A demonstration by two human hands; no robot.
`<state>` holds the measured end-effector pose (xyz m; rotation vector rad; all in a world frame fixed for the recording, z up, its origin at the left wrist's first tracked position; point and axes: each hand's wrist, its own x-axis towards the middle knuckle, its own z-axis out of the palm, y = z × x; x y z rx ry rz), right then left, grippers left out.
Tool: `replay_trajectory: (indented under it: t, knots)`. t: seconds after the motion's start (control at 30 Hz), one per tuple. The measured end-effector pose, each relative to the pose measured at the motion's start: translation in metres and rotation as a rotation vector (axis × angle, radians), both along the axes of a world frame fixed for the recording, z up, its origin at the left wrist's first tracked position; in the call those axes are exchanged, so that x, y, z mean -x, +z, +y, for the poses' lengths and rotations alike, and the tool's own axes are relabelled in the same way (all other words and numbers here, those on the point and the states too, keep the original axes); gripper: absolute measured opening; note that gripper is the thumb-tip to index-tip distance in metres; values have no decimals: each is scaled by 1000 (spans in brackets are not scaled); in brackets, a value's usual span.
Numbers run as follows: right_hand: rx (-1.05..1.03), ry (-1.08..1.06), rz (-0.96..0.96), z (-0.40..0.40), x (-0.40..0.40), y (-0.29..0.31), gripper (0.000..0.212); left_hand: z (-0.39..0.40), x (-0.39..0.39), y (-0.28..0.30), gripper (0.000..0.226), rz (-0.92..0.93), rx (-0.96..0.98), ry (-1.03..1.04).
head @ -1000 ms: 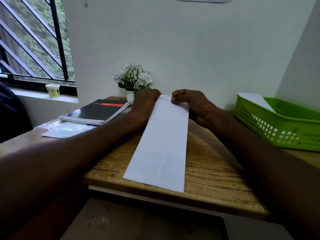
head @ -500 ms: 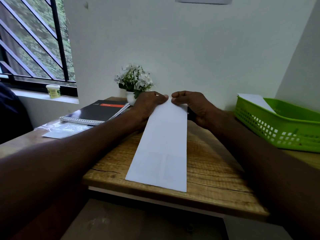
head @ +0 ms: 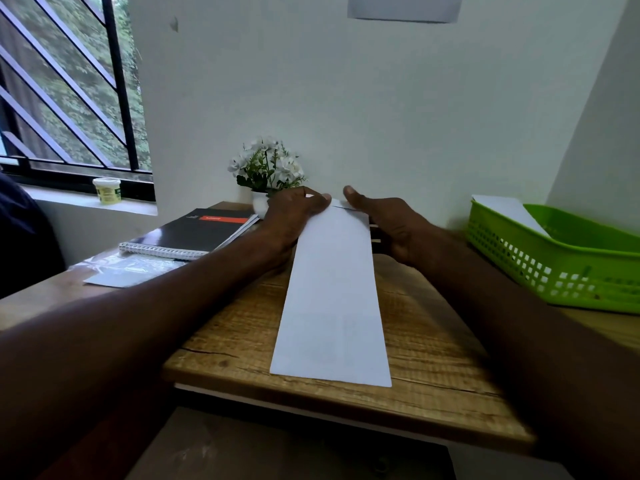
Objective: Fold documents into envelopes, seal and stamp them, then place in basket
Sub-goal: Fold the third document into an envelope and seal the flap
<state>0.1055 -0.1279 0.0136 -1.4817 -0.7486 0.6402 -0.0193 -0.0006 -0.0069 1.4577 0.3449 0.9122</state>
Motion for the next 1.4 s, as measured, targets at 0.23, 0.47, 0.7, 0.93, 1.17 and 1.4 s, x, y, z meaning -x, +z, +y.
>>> replay_trajectory:
  t: [0.23,0.47,0.7,0.93,1.17,1.4]
  knots:
    - [-53,-80,-3,3,0,-1,46,-2,1,0,13,7,2,18]
    - [-75,-101,18,4,0,0,42,2,4,3,17,-31,81,98]
    - [-63,-85,-8,5,4,-2,44,1,0,-1,55,93,-90,-13]
    - [-133,-238,71,0,6,3,48,4,-2,-1,33,15,-73,28]
    - [-162,-328,65,-11,-6,10,31,14,2,-3,32,-11,-65,184]
    - [-45,-120,38,-3,12,3,43,4,3,-3,28,14,-89,99]
